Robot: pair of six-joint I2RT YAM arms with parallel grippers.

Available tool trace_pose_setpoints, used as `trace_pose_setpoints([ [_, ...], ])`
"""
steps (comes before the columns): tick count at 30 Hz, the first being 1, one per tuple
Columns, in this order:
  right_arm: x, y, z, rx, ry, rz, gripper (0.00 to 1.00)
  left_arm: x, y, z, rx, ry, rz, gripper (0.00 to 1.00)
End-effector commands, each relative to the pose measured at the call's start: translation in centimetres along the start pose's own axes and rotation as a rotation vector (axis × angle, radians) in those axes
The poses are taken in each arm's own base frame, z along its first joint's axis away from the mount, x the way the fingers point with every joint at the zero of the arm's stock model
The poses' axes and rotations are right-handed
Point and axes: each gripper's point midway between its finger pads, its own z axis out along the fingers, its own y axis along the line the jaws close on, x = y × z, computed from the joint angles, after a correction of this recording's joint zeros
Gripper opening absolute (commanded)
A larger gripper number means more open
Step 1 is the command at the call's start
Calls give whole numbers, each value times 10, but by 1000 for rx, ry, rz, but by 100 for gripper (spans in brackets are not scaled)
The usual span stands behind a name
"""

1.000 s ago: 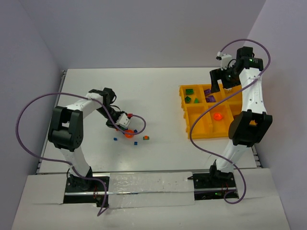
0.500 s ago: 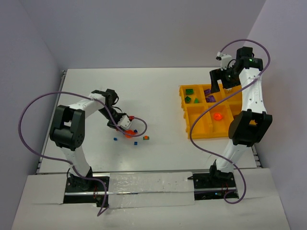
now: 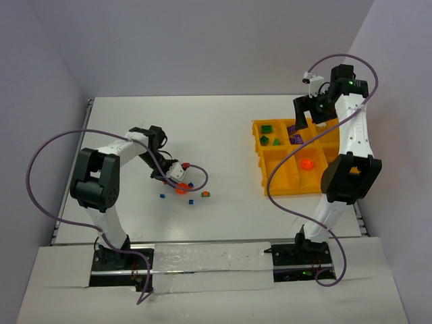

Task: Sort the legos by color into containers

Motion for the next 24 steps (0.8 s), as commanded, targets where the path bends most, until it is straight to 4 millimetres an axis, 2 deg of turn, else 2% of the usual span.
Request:
trace_pose_setpoints([
  [1, -34, 8, -17, -1, -122, -19, 100, -22, 30, -29, -97, -18, 17, 0],
  [7, -55, 33, -31, -72, -234, -5, 100, -52, 38, -64, -191, -54, 41, 0],
  [12, -79, 70, -43, -199, -381, 23, 100, -77, 40, -87, -301, -82, 70, 0],
  [15, -92, 115, -41, -351, -393, 55, 100, -96, 51, -98, -380, -118, 76, 0],
  [17, -100, 161, -36, -437, -389, 2, 100, -119, 60, -109, -456, -148, 70, 0],
  [20, -107, 215, -28, -531, -364, -42, 100, -149, 70, -120, -529, -205, 81, 0],
  [24, -119, 260, -18, -617, -340, -97, 98, -182, 78, -132, -617, -275, 88, 0],
])
